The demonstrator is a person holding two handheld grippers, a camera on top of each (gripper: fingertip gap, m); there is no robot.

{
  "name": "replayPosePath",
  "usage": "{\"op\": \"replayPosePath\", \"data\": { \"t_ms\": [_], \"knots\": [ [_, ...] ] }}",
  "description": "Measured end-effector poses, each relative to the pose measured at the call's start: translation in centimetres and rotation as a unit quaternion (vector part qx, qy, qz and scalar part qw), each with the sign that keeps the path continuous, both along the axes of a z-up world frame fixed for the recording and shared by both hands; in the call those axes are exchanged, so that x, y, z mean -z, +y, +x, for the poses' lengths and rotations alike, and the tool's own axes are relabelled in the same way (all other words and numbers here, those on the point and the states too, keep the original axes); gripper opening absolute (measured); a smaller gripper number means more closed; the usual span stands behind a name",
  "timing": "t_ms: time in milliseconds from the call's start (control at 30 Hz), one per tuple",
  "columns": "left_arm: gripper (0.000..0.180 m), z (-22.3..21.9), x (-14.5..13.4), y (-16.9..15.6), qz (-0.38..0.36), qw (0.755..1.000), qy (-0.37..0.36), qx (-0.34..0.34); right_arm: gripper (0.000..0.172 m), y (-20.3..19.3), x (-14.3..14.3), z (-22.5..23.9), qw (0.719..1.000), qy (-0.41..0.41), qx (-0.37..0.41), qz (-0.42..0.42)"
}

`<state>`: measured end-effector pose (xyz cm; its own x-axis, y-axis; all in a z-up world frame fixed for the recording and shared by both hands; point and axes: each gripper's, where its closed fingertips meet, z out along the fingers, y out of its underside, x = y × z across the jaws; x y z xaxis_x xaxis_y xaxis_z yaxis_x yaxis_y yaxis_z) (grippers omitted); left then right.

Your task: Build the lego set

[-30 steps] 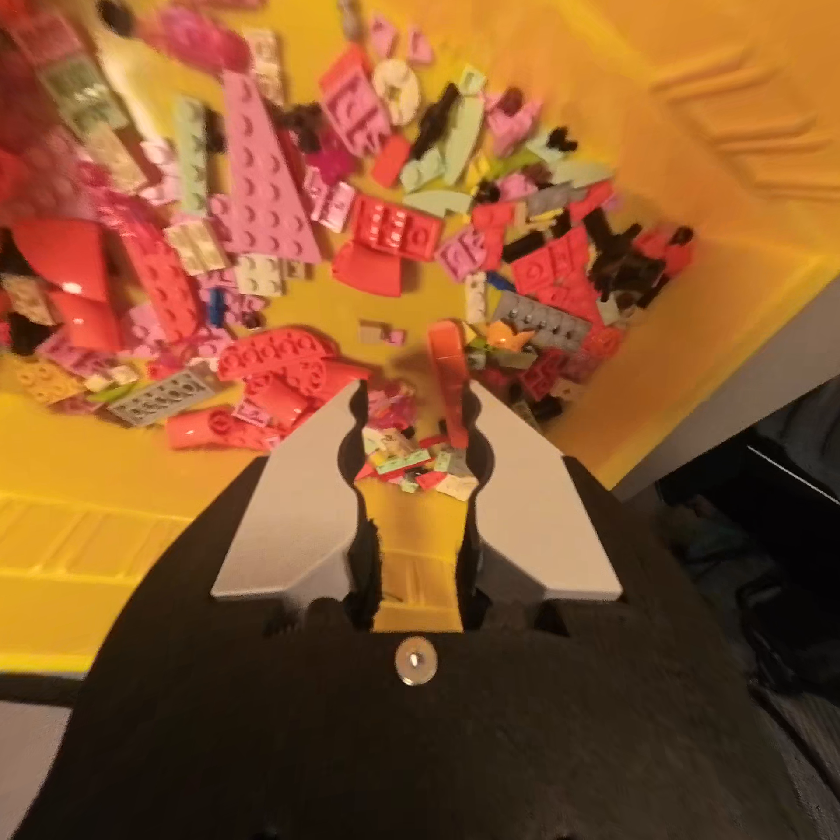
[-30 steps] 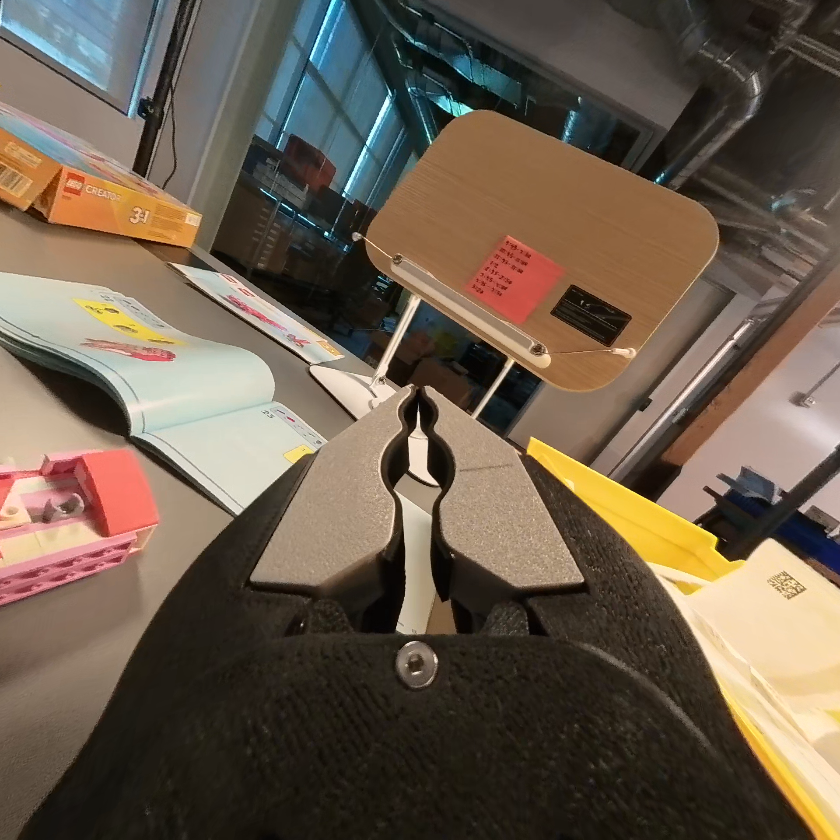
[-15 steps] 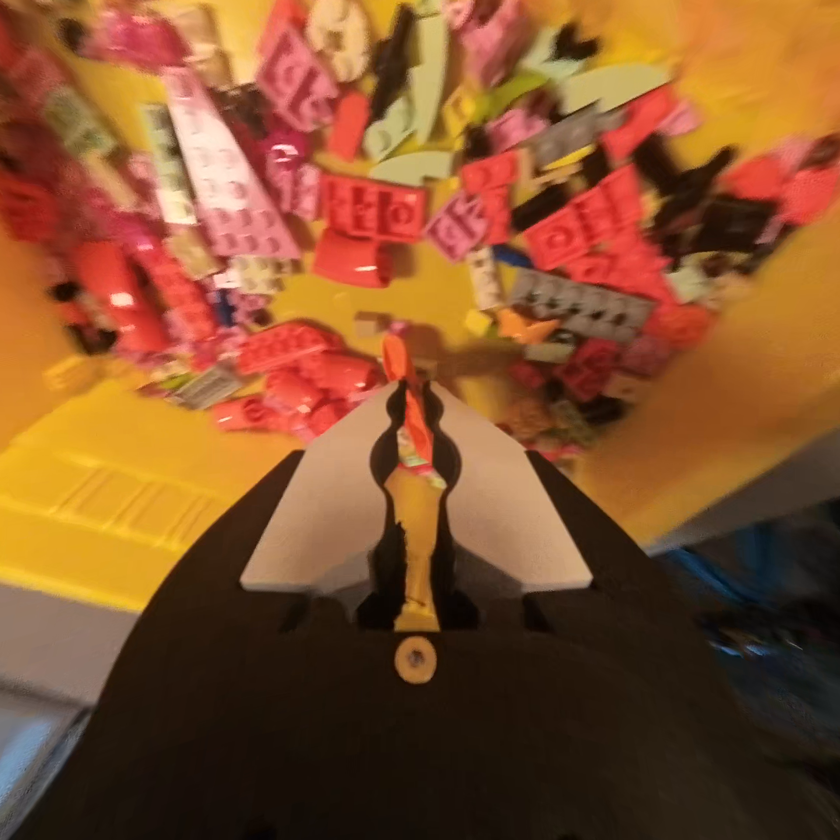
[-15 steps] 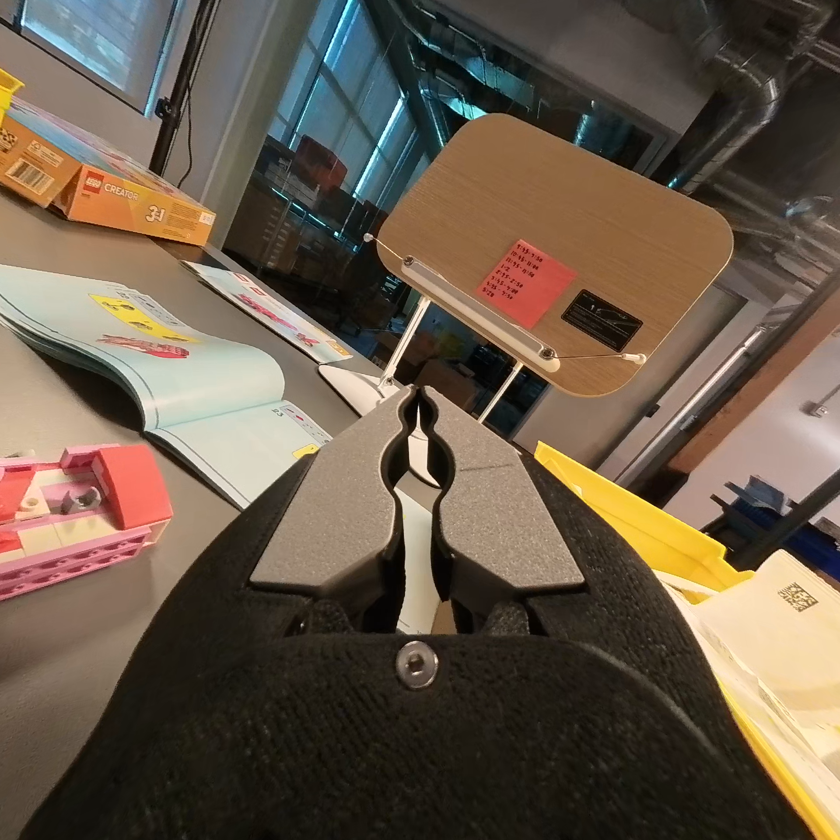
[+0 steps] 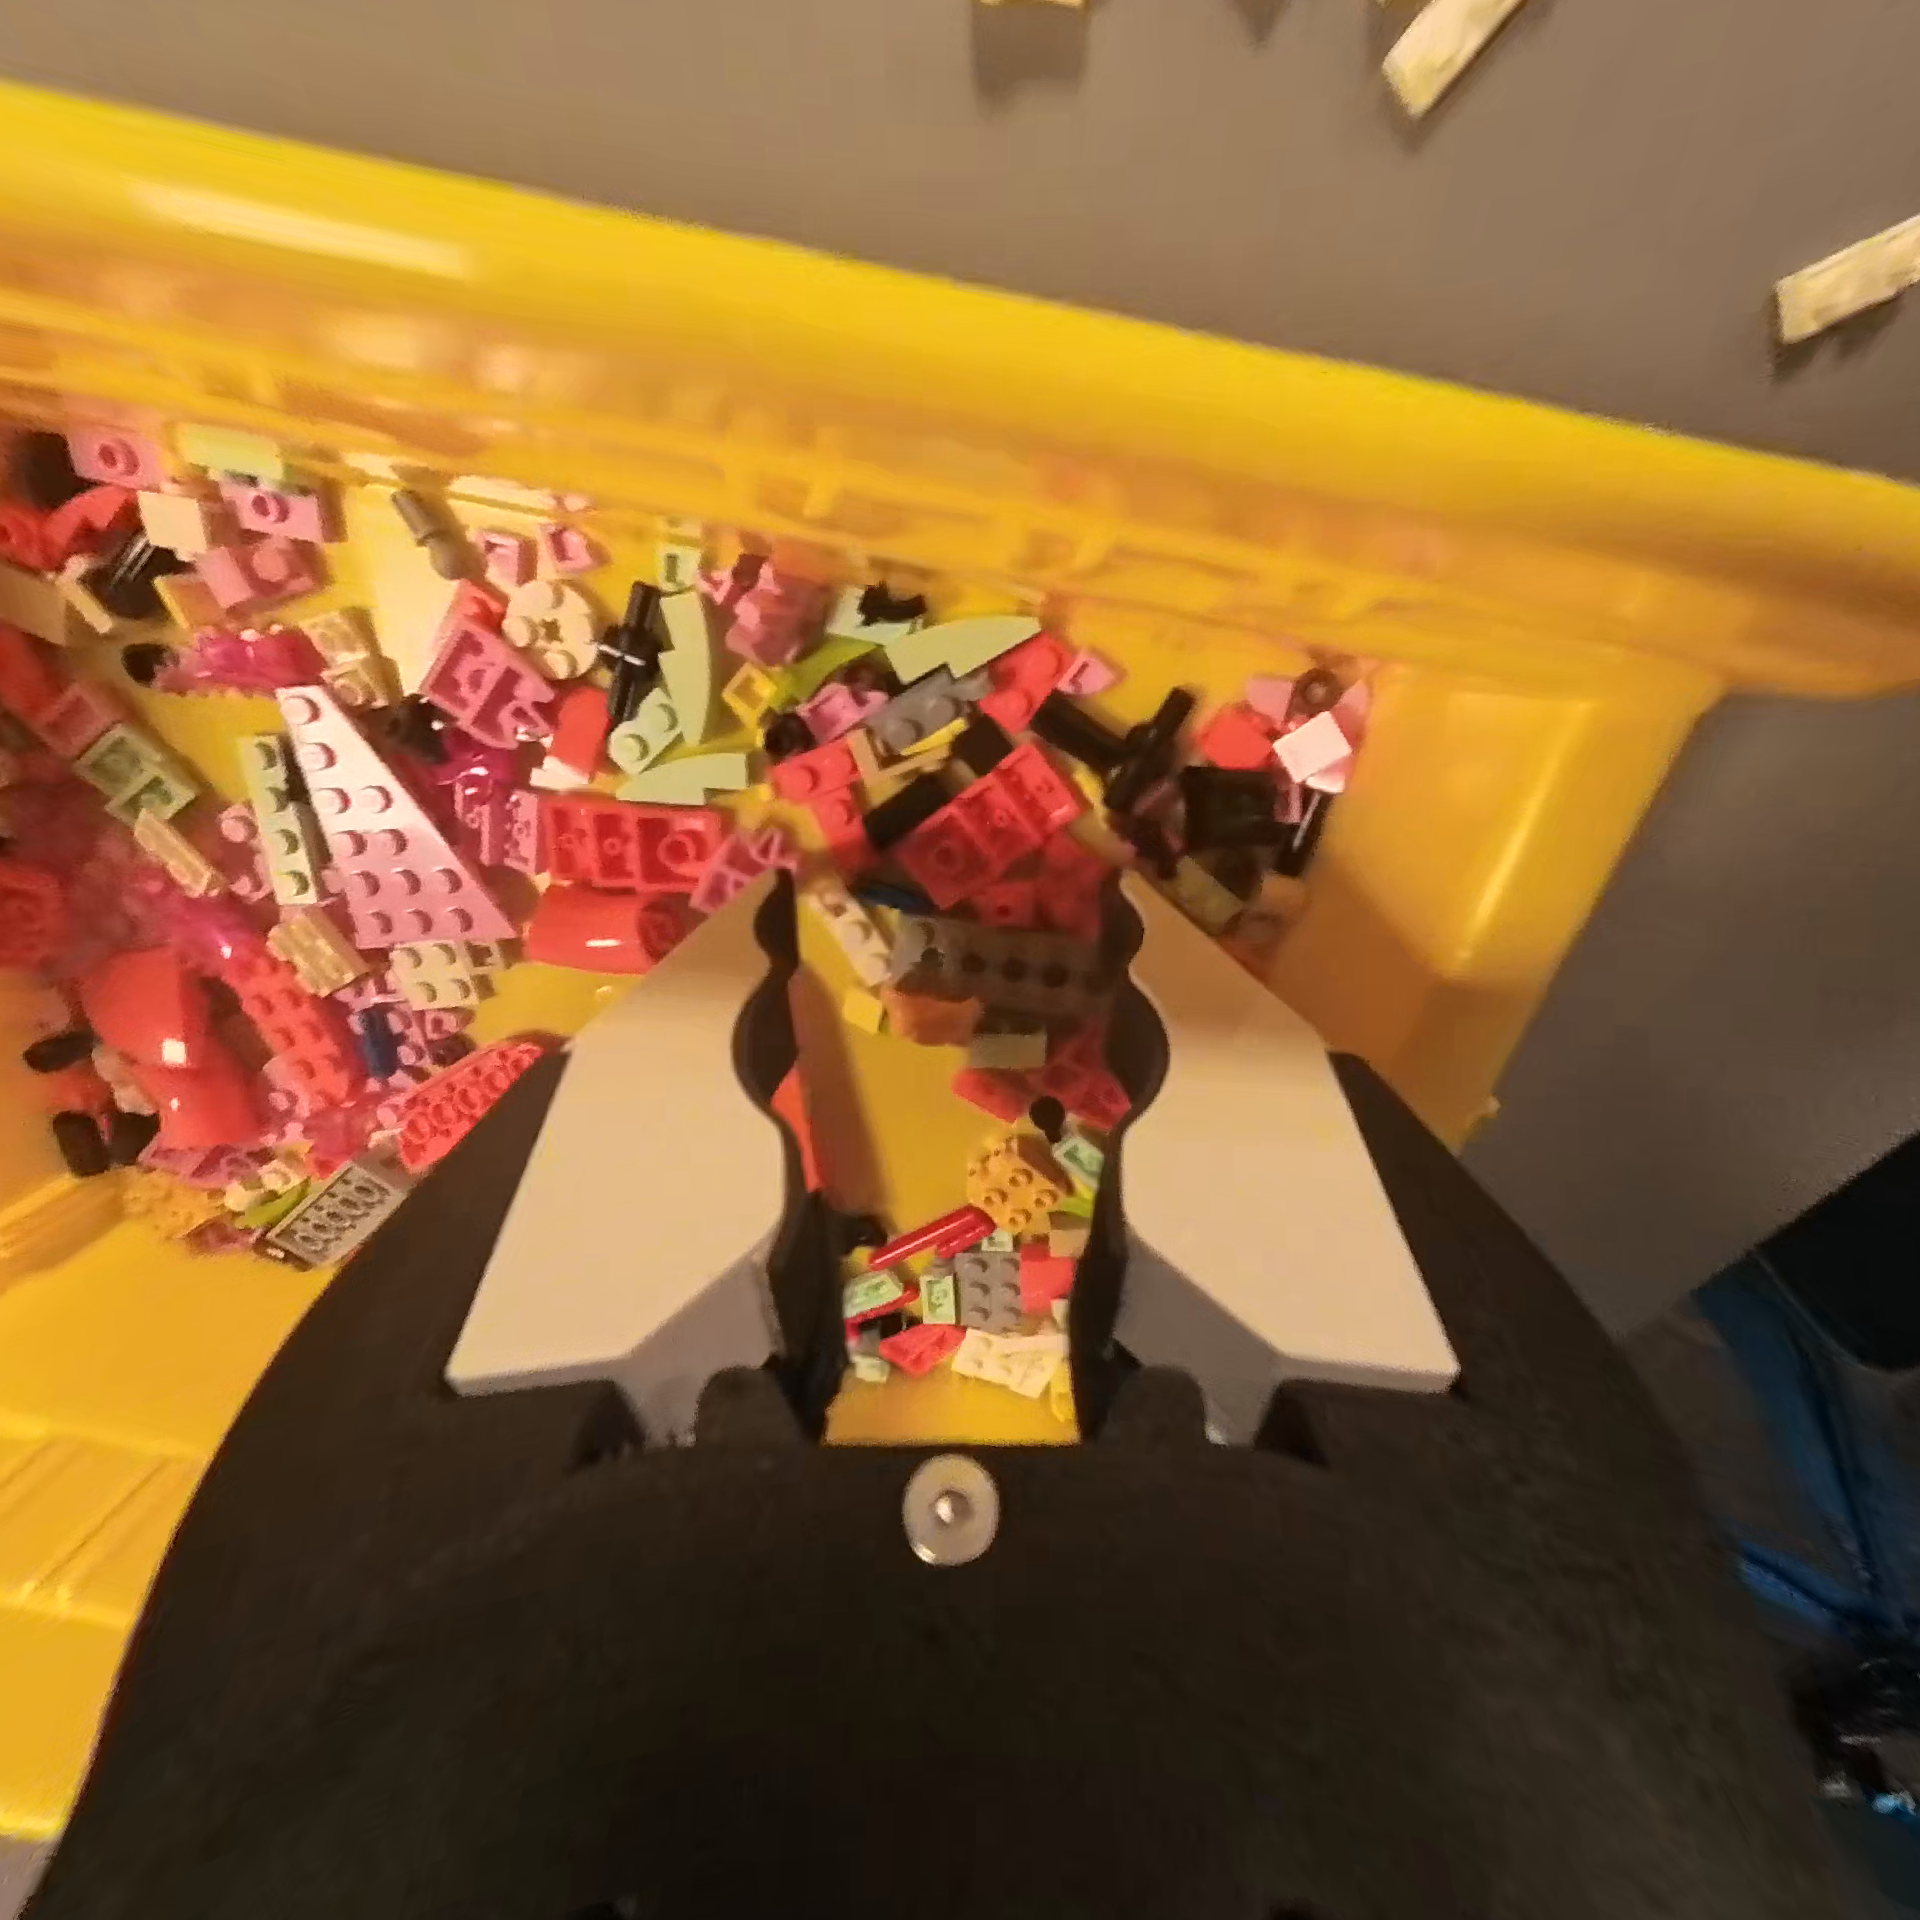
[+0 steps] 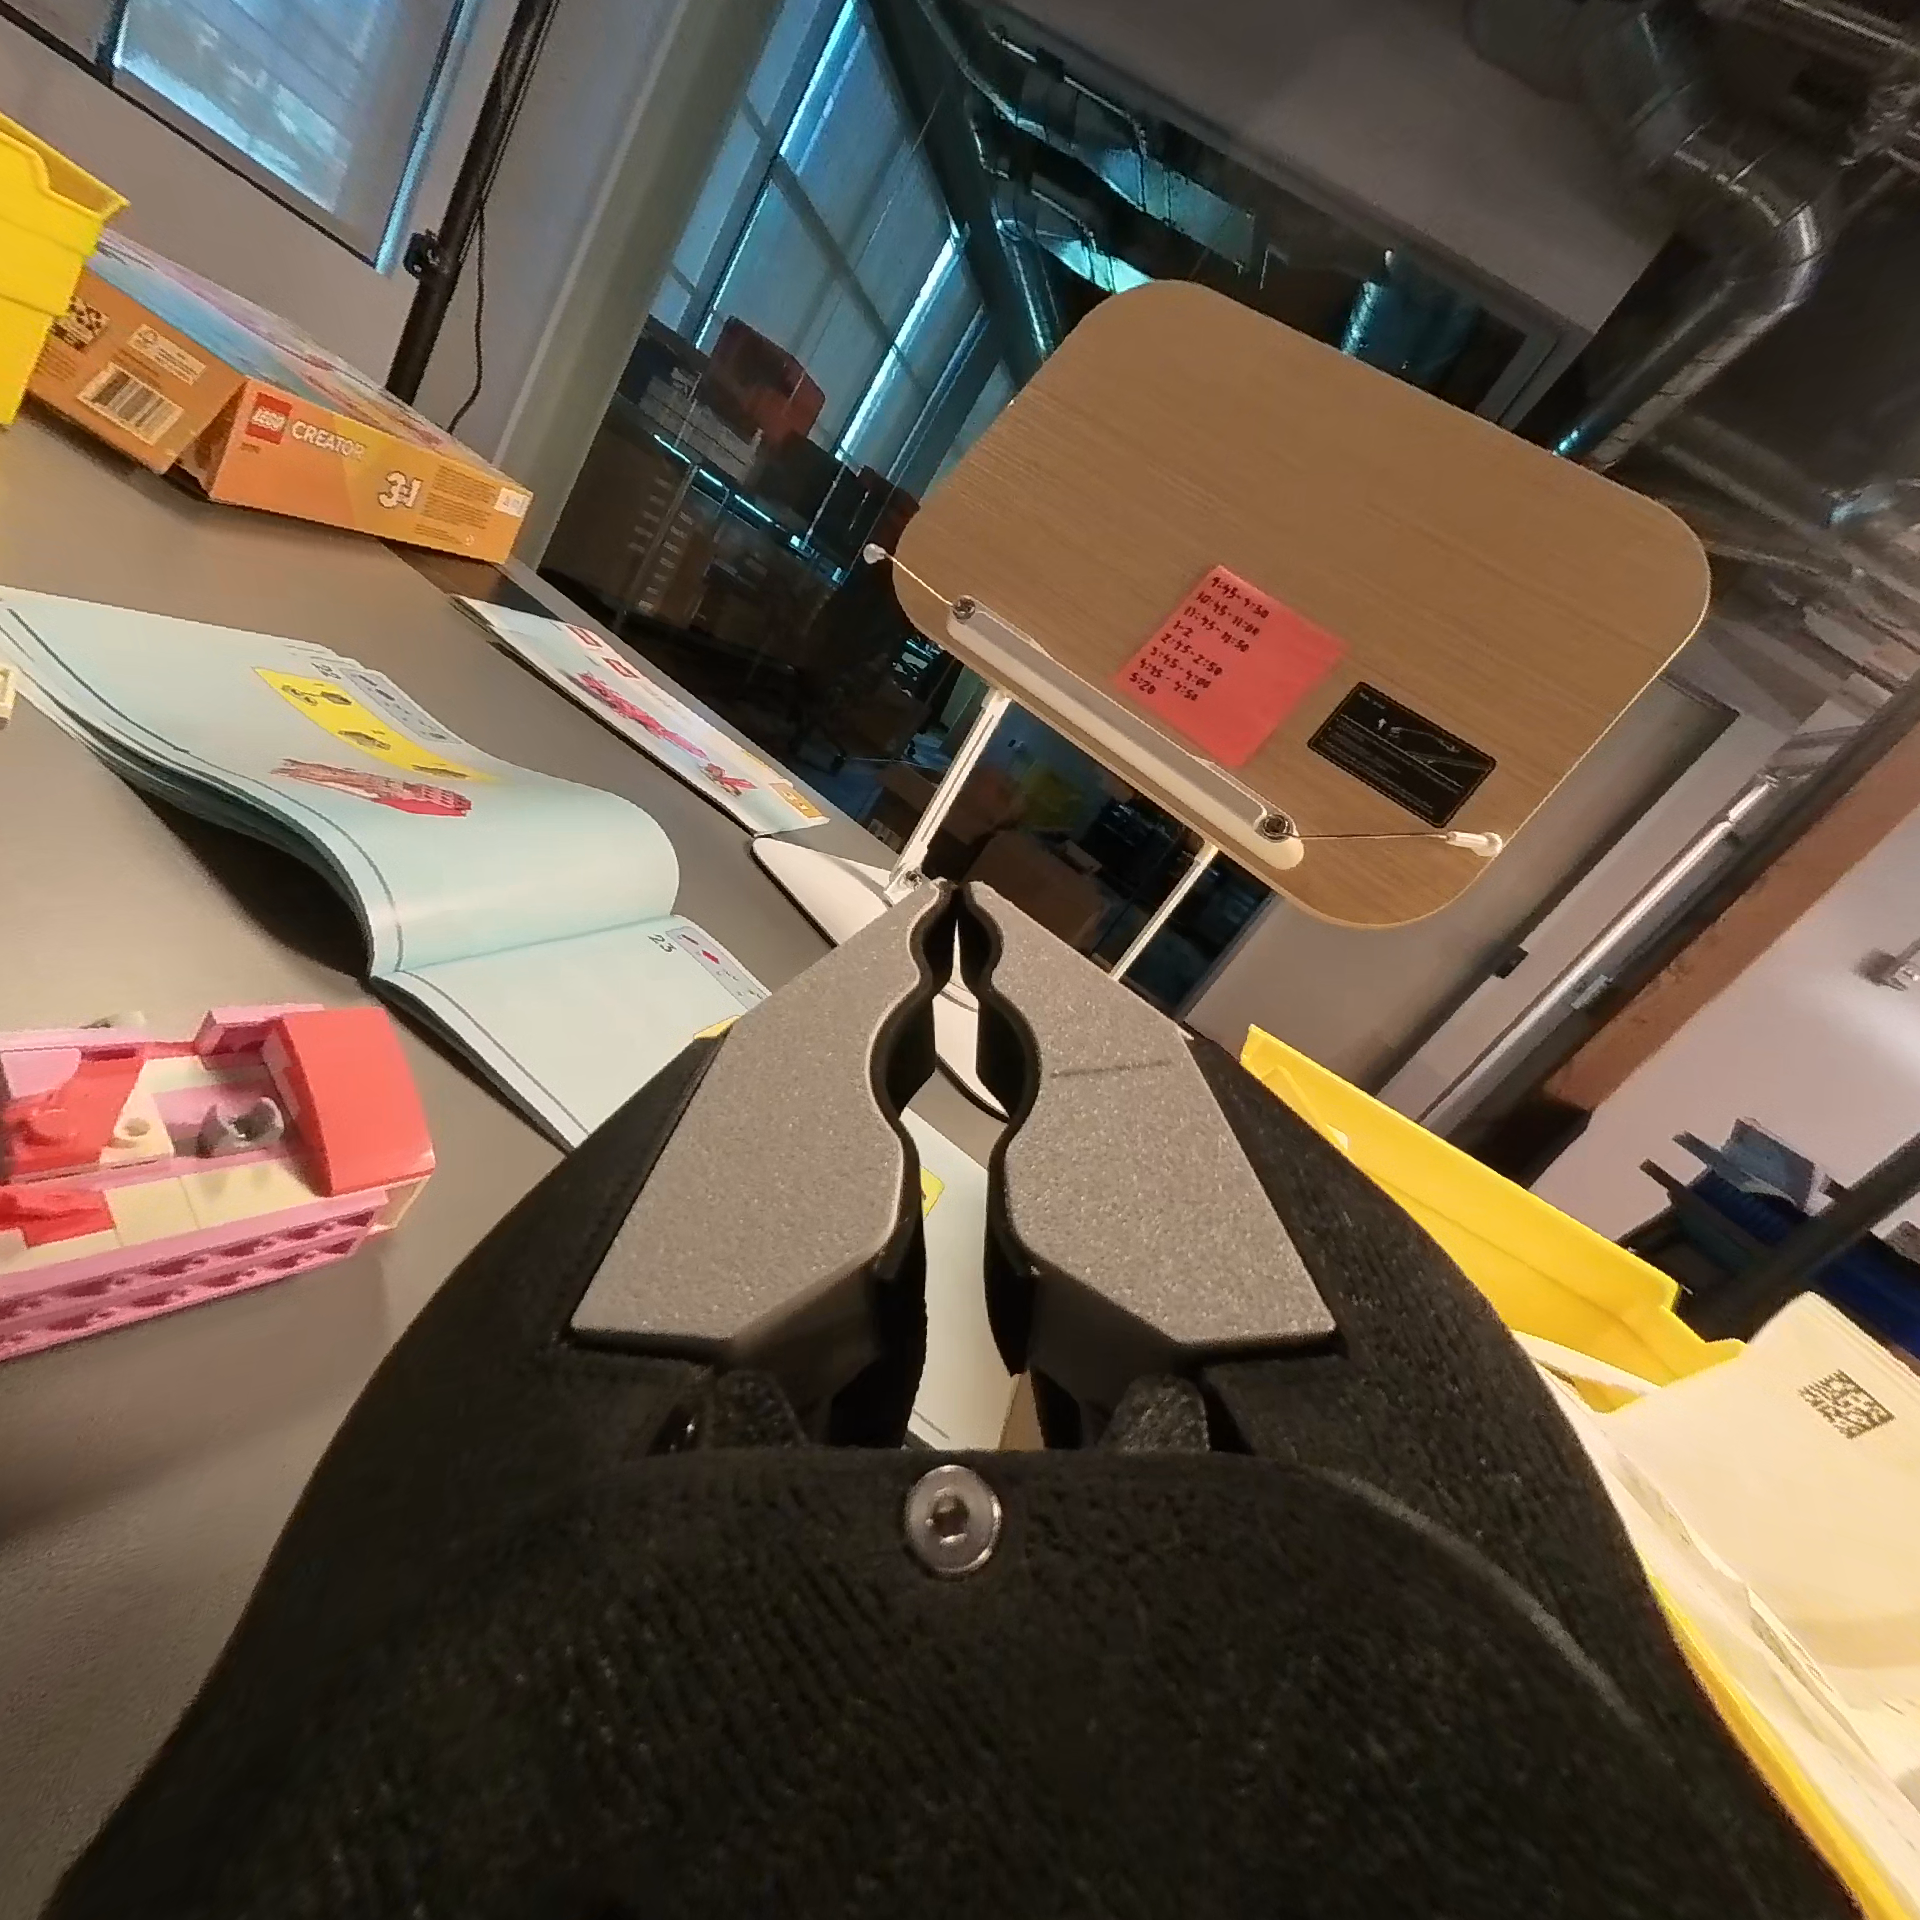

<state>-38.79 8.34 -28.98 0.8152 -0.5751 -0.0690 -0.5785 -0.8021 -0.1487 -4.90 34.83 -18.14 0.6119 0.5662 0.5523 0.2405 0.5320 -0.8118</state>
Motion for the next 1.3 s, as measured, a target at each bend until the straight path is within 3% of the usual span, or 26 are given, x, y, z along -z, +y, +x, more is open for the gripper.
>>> {"op": "replayPosePath", "data": {
  "t_ms": [100, 167, 300, 367, 433, 533, 600, 700, 933, 1067, 1167, 1300],
  "knots": [
    [0.049, -3.6, -0.5, 0.6, 0.028, 0.996, 0.068, -0.049, 0.000, -0.1, 0.0, -0.1, 1.000, -0.003, -0.001, 0.001],
    [0.036, -7.0, -1.6, 1.2, 0.064, 0.981, 0.121, -0.136, 0.000, -0.1, 0.1, -0.1, 1.000, -0.003, -0.003, 0.001],
    [0.028, -6.9, -4.6, 3.2, 0.133, 0.957, -0.020, -0.257, 0.000, -0.1, 0.2, -0.2, 1.000, -0.006, -0.004, 0.001],
    [0.026, -8.5, -5.8, 3.2, 0.142, 0.950, 0.001, -0.277, 0.000, -0.1, 0.2, -0.3, 1.000, -0.008, -0.005, 0.001],
    [0.026, -10.4, -5.8, 2.3, 0.110, 0.951, 0.055, -0.284, 0.000, -0.2, 0.2, -0.3, 1.000, -0.009, -0.006, 0.002],
    [0.001, -11.5, -4.3, -0.7, -0.002, 0.954, 0.118, -0.276, 0.000, -0.2, 0.3, -0.4, 1.000, -0.011, -0.007, 0.002],
    [0.000, -11.5, -3.4, -2.1, -0.054, 0.950, 0.140, -0.274, 0.000, -0.2, 0.3, -0.4, 1.000, -0.011, -0.008, 0.002],
    [0.000, -10.6, -2.2, -3.5, -0.108, 0.946, 0.132, -0.274, 0.000, -0.3, 0.3, -0.5, 1.000, -0.011, -0.010, 0.002],
    [0.000, -10.8, -1.7, -4.2, -0.136, 0.942, 0.129, -0.279, 0.000, -0.4, 0.4, -0.6, 1.000, -0.014, -0.015, 0.003],
    [0.000, -7.2, -1.8, -4.9, -0.179, 0.942, 0.022, -0.282, 0.000, -0.5, 0.4, -0.7, 1.000, -0.015, -0.017, 0.001],
    [0.021, -5.1, -1.8, -5.8, -0.212, 0.925, -0.028, -0.314, 0.000, -0.5, 0.5, -0.7, 1.000, -0.016, -0.019, 0.001],
    [0.025, -4.2, -1.2, -7.5, -0.247, 0.913, -0.020, -0.323, 0.000, -0.6, 0.4, -0.8, 1.000, -0.016, -0.022, 0.002]
  ]
}}
